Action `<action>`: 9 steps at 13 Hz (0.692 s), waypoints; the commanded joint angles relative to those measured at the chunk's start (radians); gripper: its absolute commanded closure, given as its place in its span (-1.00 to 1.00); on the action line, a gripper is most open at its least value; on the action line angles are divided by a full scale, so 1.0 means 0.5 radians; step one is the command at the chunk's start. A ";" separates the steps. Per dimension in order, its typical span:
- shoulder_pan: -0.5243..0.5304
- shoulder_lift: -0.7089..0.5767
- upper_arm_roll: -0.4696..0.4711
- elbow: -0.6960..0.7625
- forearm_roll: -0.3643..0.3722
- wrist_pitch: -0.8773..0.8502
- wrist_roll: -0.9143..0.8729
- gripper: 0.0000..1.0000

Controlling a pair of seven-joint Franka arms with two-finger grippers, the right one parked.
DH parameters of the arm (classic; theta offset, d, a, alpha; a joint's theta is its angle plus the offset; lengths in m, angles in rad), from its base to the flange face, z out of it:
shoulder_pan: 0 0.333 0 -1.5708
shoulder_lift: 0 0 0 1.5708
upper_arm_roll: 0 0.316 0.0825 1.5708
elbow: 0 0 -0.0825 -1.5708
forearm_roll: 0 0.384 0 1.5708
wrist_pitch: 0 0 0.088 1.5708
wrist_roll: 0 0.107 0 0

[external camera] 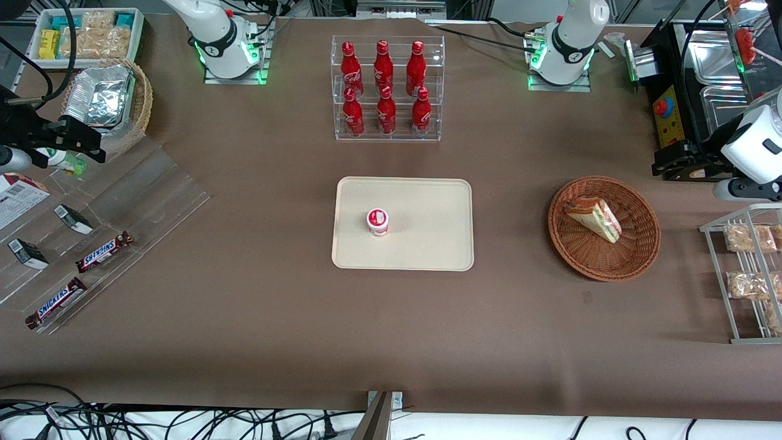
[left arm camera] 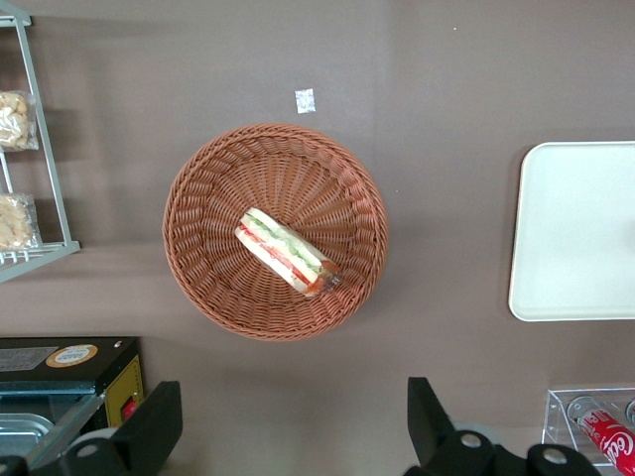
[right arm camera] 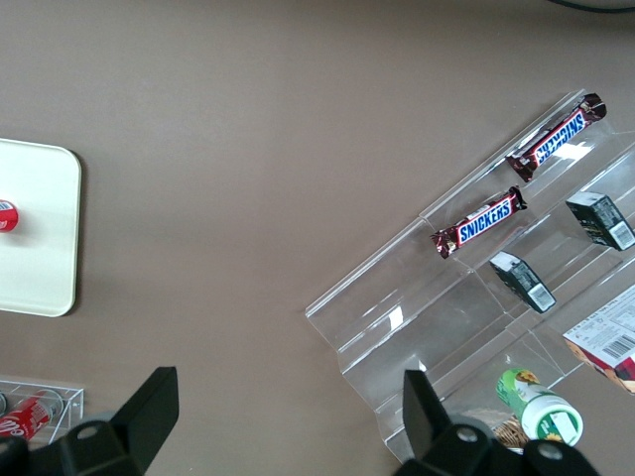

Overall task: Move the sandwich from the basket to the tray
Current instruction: 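Move the left gripper over the wrapped sandwich in the wicker basket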

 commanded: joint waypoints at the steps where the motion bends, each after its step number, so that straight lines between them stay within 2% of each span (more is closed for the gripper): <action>1: 0.006 0.016 0.000 0.046 0.040 -0.010 0.060 -1.00; 5: 0.012 0.068 0.006 -0.009 0.101 0.060 -0.084 -1.00; 9: 0.015 0.013 0.009 -0.404 0.159 0.367 -0.357 -1.00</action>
